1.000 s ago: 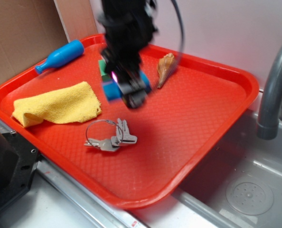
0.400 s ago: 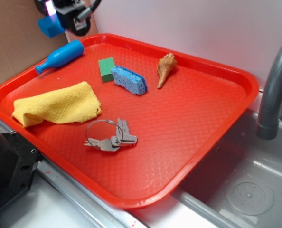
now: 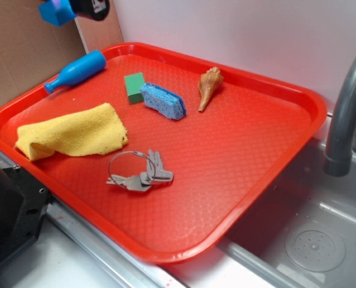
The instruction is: Grab the blue block.
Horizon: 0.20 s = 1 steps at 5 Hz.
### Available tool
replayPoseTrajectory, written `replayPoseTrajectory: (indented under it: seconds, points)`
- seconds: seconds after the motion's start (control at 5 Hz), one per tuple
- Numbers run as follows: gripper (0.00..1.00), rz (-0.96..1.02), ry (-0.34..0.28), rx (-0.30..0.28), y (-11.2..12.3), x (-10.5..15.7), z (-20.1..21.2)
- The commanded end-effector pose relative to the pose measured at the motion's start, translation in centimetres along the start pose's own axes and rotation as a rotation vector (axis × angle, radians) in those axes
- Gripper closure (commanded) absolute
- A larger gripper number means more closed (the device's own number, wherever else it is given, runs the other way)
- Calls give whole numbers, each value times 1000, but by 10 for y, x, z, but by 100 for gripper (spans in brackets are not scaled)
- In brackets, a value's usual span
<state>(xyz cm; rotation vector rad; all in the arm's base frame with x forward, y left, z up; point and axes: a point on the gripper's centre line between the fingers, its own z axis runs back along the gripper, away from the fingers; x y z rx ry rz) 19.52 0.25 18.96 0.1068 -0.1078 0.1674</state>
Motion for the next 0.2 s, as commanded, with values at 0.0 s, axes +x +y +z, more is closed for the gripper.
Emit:
replayPoseTrajectory:
  seconds: [0.0]
  points:
    - [100,21,-38,-27,-4,-1,14]
